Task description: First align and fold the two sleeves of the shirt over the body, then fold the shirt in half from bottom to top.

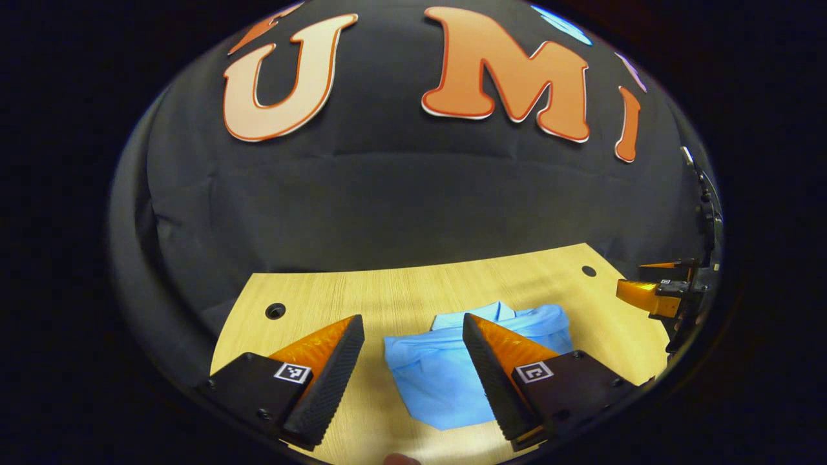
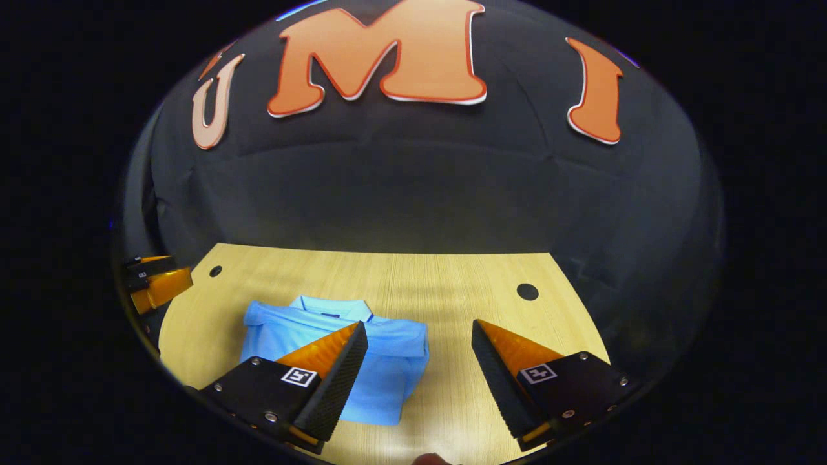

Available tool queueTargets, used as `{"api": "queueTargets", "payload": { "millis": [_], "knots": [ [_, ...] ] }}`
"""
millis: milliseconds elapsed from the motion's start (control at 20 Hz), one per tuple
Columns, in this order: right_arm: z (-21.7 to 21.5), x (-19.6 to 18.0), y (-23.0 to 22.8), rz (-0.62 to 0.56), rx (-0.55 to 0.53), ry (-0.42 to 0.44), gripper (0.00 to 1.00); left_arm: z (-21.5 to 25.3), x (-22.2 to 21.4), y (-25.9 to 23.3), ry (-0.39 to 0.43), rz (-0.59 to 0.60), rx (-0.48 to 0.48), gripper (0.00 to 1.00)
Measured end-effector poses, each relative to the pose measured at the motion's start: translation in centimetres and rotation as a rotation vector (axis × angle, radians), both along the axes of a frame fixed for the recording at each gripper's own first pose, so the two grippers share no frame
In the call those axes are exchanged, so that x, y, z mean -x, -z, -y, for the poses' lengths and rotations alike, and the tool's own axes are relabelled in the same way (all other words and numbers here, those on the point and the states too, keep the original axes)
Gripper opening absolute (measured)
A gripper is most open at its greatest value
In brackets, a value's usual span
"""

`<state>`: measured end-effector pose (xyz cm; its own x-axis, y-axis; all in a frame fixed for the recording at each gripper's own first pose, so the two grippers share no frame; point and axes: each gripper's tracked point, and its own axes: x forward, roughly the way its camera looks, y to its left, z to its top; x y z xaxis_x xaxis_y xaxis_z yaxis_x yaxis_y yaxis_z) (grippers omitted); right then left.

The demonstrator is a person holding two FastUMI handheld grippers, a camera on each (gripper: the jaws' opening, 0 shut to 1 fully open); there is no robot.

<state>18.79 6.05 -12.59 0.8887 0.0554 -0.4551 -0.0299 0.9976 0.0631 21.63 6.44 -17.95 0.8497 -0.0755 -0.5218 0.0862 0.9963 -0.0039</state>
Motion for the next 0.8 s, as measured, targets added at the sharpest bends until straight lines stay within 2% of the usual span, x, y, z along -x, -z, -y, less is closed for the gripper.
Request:
{"api": "queueTargets", "payload": {
  "millis": [450, 700, 800],
  "knots": [
    [1.1, 8.3, -7.6, 0.185, 0.004, -0.039, 0.98, 2.8, 7.5, -8.4, 0.008, 0.182, -0.027, 0.99],
    [1.5, 12.5, -9.3, 0.253, -0.012, -0.035, 0.98, 3.2, 10.8, -12.1, -0.004, 0.316, -0.061, 0.99],
    [1.5, 13.9, -9.7, 0.273, -0.009, -0.042, 0.98, 3.8, 12.2, -12.8, 0.017, 0.344, -0.05, 0.99]
  ]
}}
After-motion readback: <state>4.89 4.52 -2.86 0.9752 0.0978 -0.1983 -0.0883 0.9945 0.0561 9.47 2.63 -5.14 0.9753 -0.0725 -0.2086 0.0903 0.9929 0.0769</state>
